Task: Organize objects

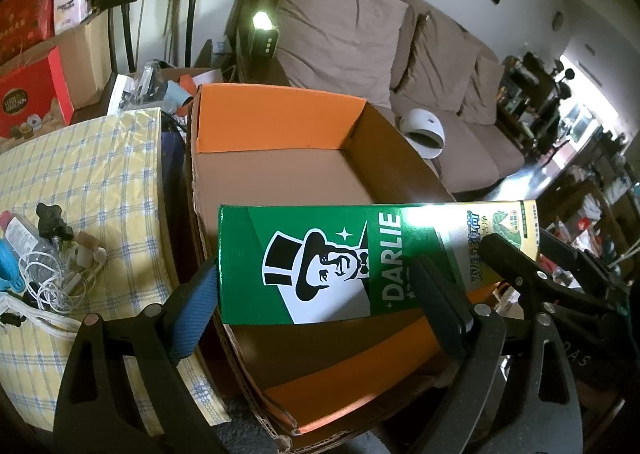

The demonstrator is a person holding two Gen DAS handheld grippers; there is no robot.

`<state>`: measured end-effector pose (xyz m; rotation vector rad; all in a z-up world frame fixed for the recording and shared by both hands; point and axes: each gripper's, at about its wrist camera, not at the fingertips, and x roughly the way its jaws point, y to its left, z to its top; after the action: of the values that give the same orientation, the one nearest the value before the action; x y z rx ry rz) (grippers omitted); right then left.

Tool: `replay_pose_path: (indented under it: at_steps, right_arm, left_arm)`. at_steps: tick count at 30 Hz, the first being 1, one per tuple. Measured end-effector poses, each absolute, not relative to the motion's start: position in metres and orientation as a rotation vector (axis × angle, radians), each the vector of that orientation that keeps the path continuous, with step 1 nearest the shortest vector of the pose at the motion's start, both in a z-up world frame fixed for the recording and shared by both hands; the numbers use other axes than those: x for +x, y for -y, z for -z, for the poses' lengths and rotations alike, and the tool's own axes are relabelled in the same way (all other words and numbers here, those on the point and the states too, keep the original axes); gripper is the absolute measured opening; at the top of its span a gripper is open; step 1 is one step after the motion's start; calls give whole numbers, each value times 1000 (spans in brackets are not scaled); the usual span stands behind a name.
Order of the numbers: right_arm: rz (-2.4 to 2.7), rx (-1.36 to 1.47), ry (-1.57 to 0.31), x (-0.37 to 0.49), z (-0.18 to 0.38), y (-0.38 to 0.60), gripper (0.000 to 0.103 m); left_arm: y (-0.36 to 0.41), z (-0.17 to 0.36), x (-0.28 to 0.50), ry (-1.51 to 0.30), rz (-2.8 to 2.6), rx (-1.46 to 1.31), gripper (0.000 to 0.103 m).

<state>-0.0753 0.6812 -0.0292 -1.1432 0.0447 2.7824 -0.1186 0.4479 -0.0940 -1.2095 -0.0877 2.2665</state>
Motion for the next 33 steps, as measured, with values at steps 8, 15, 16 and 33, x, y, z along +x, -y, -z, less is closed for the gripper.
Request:
replay_pose_path:
  at_steps: [8,15,16,33]
  right_arm:
    - [-2776,-1150,-50,-77,32,-684,86]
    - [-2763,-1154,-43,-77,33,-685,86]
    - [-2762,-1153,-41,-77,33,-685,86]
    - [-2744,-1190,-52,-82,41,-689,86]
  left_arm:
    - [-451,96,-119,87,-2265,-1222,91]
    - [-453,97,-123,93,-2248,-1244,91]
    - [-453,97,-123,92,-2246,-1247,91]
    - [-461,101,-125,32,-2241,-1273,91]
